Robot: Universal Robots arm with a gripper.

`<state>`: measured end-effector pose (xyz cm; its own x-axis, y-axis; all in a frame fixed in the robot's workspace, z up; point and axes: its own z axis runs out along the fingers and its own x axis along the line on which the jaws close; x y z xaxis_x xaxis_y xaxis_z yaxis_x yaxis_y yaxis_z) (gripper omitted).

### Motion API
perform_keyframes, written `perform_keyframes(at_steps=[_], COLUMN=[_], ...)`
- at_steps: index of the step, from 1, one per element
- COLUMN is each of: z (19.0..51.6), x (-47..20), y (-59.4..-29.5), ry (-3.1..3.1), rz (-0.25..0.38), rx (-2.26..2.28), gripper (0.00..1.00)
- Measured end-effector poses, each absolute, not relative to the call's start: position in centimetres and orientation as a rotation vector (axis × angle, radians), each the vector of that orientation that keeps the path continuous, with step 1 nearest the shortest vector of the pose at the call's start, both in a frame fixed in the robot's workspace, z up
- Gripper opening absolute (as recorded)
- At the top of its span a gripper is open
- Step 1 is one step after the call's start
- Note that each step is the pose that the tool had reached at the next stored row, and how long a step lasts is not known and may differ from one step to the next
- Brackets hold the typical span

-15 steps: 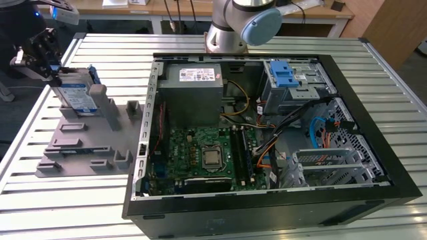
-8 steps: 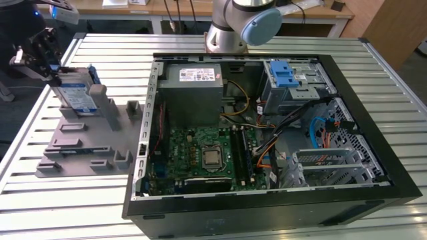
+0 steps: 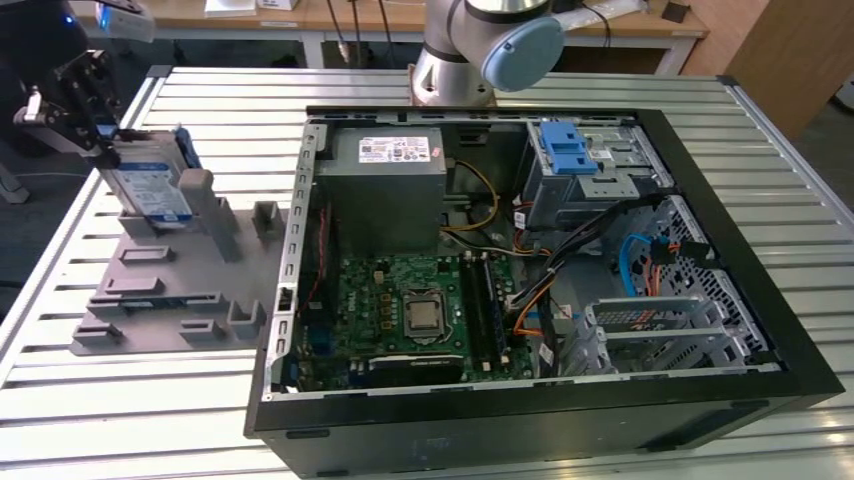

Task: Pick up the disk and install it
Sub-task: 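Pick up the disk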

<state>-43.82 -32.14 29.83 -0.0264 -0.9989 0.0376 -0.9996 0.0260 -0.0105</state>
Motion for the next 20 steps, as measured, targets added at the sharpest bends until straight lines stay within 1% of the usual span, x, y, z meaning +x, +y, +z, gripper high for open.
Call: perform_keyframes(at_steps=[20], z=[31.2], x=[-43.8], y=[-32.1], ry=[-2.236], rz=[0.053], rx=[2.178], gripper=[0.36])
